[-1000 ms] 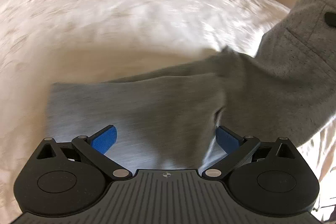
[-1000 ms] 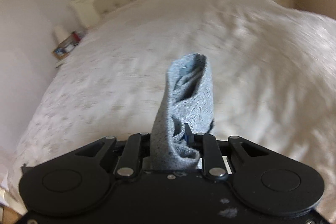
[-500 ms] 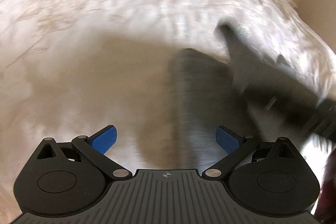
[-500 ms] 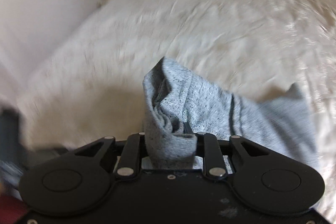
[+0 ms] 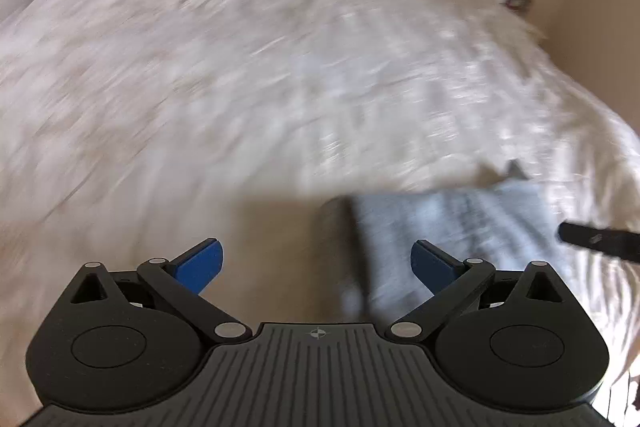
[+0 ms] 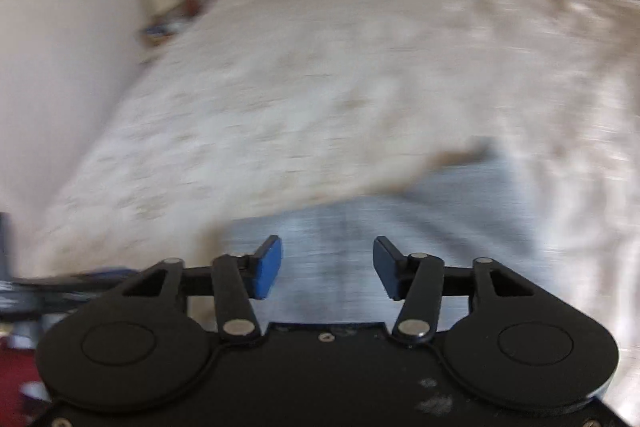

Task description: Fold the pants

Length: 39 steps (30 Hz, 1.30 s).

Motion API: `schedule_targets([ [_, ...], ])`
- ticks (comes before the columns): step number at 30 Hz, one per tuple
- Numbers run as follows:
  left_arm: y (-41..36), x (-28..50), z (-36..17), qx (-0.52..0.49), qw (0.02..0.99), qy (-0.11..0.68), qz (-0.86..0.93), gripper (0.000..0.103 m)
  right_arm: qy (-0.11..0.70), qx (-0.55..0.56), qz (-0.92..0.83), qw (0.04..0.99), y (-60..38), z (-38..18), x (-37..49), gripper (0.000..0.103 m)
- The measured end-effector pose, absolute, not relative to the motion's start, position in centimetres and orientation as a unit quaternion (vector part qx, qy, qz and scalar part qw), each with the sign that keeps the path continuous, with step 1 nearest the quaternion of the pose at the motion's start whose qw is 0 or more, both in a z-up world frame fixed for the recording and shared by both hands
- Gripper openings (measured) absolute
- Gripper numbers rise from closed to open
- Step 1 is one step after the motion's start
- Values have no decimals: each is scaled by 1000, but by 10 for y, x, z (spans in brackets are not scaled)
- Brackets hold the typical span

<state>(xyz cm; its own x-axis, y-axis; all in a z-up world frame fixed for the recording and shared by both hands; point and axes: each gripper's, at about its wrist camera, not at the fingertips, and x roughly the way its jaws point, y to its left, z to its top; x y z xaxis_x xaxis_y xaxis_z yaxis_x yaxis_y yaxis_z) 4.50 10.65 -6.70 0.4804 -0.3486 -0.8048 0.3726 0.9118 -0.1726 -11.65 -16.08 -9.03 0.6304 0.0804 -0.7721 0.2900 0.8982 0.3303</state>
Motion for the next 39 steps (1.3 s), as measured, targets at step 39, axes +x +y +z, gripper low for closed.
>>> schedule_targets([
  [39,50,37,-183,-29,760,631,-154,103,463,233,-39,854,-284,-135,-80,60],
])
